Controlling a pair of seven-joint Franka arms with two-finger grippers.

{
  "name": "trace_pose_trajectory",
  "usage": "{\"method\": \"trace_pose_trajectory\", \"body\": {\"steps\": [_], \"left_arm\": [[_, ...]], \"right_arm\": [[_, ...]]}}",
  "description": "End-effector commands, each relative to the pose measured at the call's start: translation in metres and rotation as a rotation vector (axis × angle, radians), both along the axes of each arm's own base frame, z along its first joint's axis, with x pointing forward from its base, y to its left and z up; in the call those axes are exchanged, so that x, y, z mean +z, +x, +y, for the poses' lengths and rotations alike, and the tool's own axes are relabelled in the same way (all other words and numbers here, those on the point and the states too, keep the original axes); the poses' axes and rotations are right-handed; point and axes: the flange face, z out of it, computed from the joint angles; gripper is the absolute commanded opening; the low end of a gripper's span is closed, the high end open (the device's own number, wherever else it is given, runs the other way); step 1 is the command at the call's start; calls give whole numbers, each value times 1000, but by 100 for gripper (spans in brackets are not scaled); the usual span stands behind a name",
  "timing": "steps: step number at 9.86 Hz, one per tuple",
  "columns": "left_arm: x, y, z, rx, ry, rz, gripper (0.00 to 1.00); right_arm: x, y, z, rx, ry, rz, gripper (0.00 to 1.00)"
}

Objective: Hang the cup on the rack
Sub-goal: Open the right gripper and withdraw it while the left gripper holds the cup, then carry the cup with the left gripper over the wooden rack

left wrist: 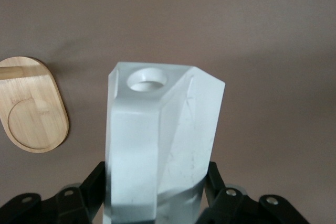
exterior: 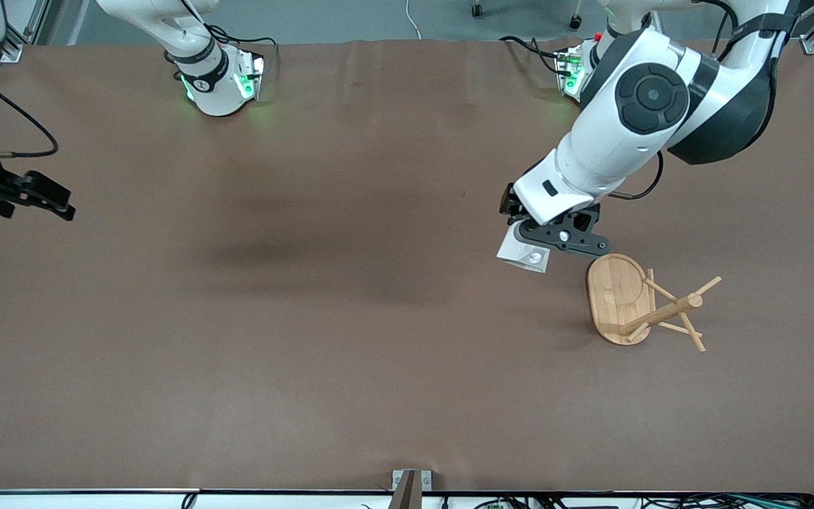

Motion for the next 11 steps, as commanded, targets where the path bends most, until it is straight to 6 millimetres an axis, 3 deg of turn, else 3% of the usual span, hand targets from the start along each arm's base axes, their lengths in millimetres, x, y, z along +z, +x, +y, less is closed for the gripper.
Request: {"method": "trace_pose_trajectory", "body": {"steps": [1,2,5,8,11], "left_arm": [[-42,-25,34,11,23,-42,0],[-49,-22,50,-8,20,-35,0],[-71,-25,92,-7,30,-35,0],[-79,-21,122,-35,39,-23,0],[-79,-3,161,-60,16,-34,0]], "right_arm": [[27,-13,-13,-87,7,31,100],[28,-12,-4,-54,9,27,100],[35,-11,-3,-44,-3,18,100],[44,-11,-7,21,-13,-1,100],[42,-11,-16,9,-10,4,100]]}}
